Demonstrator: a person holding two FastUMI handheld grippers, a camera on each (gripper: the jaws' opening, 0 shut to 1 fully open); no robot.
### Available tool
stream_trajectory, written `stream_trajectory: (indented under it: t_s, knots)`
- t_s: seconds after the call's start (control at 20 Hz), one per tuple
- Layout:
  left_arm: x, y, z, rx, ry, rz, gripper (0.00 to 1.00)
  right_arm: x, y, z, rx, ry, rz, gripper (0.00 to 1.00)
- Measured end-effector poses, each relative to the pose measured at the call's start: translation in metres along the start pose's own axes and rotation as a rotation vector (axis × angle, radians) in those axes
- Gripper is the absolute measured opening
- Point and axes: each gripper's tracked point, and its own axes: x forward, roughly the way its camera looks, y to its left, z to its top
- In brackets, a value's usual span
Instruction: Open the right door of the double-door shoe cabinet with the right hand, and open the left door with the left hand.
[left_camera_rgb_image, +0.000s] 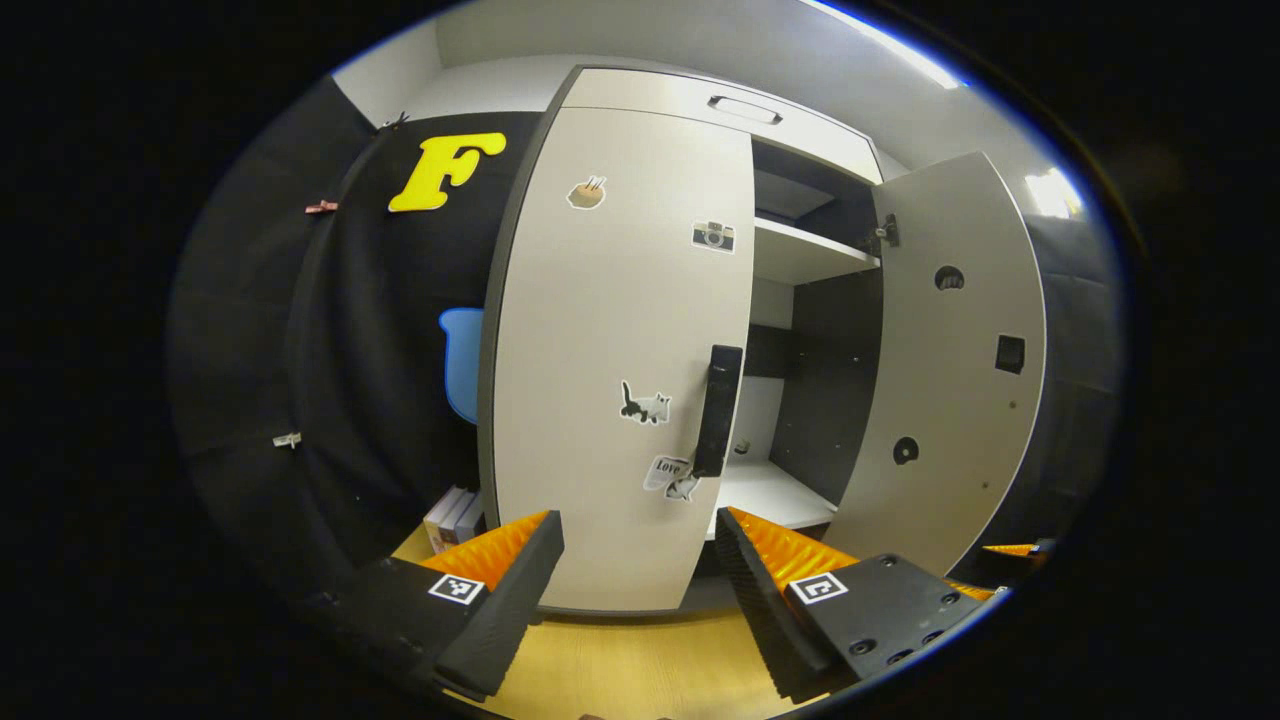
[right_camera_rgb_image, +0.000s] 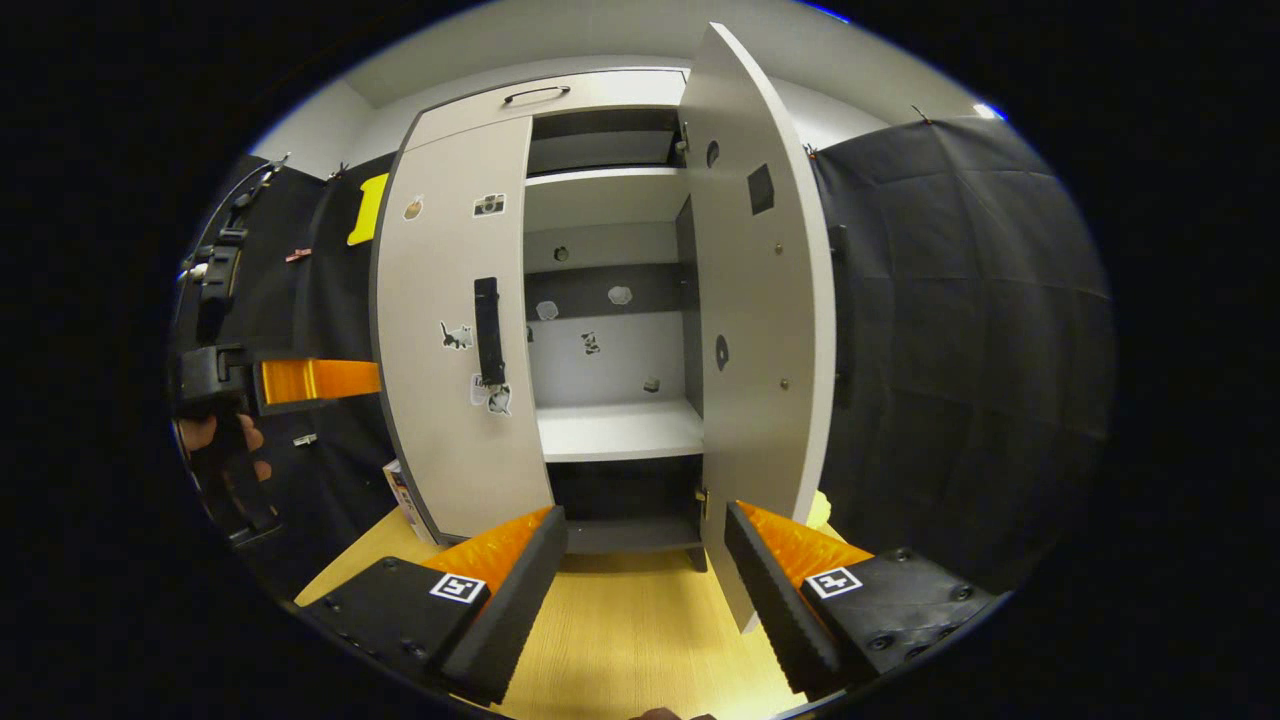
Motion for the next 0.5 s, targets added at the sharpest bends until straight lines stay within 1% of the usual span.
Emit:
stream_trajectory:
  t_s: [0.15, 0.35, 0.5]
  knots:
    - [0.029, -0.006, 0.015, 0.052, -0.018, 0.007, 0.95, 0.009, 0.007, 0.002, 0.012, -0.016, 0.042, 1.00]
    - [0.065, -0.029, 0.037, 0.039, -0.060, -0.030, 0.95, 0.017, 0.014, -0.001, -0.012, -0.012, 0.097, 1.00]
    - [0.090, -0.046, 0.041, 0.033, -0.059, -0.053, 0.95, 0.023, 0.018, -0.003, -0.044, -0.014, 0.140, 1.00]
